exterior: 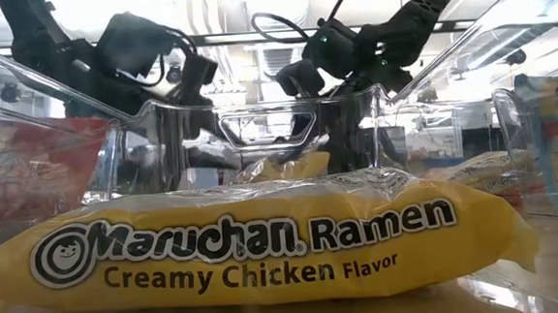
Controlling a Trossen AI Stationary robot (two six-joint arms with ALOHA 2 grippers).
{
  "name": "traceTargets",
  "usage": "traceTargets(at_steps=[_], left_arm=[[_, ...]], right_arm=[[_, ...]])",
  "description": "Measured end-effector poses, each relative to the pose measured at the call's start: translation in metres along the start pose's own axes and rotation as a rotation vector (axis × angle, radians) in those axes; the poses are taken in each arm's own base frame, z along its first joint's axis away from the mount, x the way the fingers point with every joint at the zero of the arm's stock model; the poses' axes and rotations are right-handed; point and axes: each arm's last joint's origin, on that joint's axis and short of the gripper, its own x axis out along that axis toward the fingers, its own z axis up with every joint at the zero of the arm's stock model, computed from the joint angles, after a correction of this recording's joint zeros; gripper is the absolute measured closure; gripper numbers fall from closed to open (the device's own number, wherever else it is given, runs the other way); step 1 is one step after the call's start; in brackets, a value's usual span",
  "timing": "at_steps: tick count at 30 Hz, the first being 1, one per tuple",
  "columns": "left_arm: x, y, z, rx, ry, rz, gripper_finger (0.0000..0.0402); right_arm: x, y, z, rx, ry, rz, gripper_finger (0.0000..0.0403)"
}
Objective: Sort Maruchan noodles
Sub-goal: Put the yellow noodle pack into the middle transparent bin
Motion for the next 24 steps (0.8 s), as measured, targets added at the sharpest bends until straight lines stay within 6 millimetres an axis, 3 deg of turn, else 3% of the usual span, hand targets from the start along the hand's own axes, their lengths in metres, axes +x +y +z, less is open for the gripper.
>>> traceTargets(at_steps=[9,17,24], left_arm=[[-0.008,-0.006,0.001,0.028,0.023,-0.001,0.0244],[-0.017,-0.001,0.002,0.033,0.042,0.103,0.0243],[-0.025,0.002,0.015,0.063,0.004,0.137,0.0243]], right_arm=[[-0.016,0.002,0.006,-0.056,0.024,0.038,0.0289],[-0.057,0.022,0.001,-0.183,0.027,0.041,0.0289],[-0.09,0.048,-0.012,-0.264,-0.026,0.076,0.0289]])
